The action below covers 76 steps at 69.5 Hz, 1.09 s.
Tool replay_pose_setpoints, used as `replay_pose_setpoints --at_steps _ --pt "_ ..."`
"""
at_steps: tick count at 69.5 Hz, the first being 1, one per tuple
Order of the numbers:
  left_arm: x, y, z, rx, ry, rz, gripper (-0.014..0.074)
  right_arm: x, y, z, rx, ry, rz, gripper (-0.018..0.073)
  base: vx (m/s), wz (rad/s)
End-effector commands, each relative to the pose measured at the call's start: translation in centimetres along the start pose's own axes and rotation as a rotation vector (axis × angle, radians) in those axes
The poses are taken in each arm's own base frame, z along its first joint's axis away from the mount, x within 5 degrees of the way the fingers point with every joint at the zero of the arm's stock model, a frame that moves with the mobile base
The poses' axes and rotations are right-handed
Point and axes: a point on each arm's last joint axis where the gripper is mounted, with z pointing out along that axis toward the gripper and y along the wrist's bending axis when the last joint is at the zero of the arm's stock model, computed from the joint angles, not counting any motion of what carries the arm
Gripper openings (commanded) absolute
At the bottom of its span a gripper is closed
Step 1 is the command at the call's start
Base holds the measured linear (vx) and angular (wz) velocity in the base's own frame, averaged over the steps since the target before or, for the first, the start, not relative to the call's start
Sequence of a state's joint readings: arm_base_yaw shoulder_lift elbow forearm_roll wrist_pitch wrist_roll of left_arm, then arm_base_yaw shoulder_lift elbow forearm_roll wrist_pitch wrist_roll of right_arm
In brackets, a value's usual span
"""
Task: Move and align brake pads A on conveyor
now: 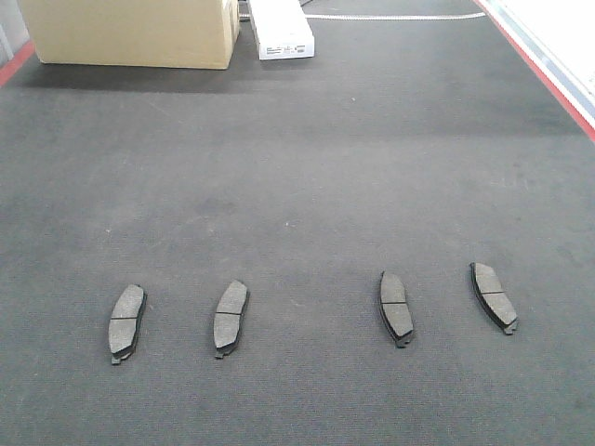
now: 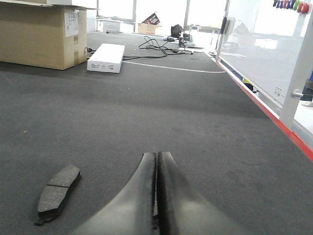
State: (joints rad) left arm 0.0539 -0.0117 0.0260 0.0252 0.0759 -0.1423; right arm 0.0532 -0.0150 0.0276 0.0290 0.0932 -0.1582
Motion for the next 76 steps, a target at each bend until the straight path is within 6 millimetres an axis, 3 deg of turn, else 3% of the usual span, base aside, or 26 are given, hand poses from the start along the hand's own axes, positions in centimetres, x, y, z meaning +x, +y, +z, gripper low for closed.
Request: replay_pose_setpoints --at_steps 1,76 --pt "0.03 -0.01 -0.03 0.009 -0.067 -0.008 -0.0006 -0.53 -0.11 -0.08 0.017 -0.080 -0.007 -0.0010 0.00 0.00" --pt "0.03 -0.01 -0.03 0.009 -0.067 -0.008 -0.0006 -0.54 -0.11 -0.08 0.017 -0.081 -0.007 -0.0010 0.00 0.00"
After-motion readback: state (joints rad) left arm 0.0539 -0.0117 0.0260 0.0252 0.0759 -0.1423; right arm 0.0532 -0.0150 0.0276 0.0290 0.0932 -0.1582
